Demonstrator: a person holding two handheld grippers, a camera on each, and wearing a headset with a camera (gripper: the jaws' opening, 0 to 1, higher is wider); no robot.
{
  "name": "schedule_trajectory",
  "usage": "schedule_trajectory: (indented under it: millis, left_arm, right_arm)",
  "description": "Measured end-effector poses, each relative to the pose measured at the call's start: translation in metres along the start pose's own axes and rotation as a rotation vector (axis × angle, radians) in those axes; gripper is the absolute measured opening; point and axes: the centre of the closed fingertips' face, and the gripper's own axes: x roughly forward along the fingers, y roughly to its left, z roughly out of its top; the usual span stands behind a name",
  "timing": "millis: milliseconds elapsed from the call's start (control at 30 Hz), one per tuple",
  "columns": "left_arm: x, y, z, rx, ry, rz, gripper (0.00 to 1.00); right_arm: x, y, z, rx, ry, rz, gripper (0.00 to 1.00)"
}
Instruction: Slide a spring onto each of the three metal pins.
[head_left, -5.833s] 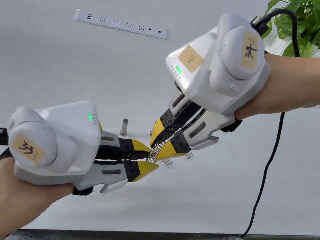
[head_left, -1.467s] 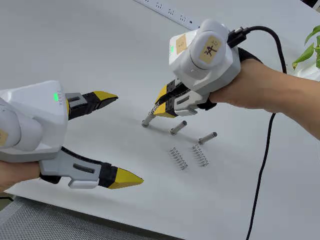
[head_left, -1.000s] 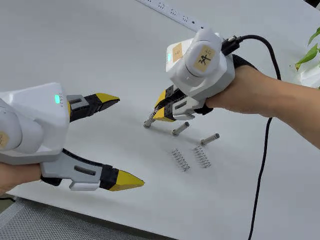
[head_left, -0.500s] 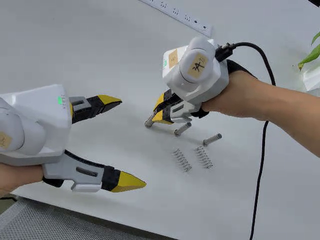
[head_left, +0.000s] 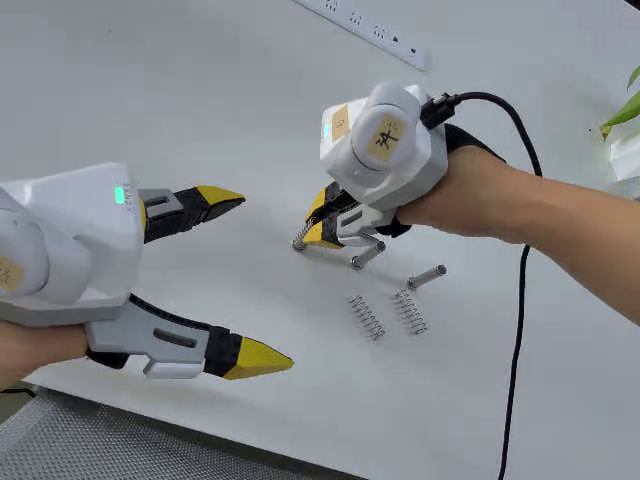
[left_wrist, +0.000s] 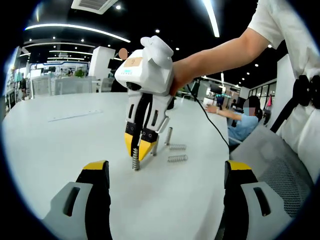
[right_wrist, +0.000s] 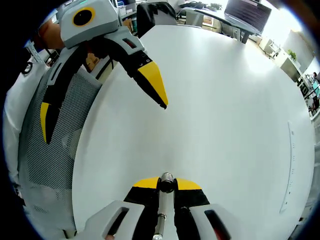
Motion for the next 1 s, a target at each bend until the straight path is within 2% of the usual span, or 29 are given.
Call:
schedule_trajectory:
  millis: [633, 1000]
  left_arm:
    - [-0.0008, 0.0004, -0.0016, -0.004, 0.002, -0.001, 0.94]
    - [-0.0007, 0.0009, -0.0001, 0.000, 0.004, -0.001, 0.94]
  right_arm:
    - [0.0019, -0.0022, 0.0004, 0.001, -0.003, 0.006, 0.07]
    - [-0.0020, -0.0066, -0.0005, 0.017, -0.017, -0.006, 0.12]
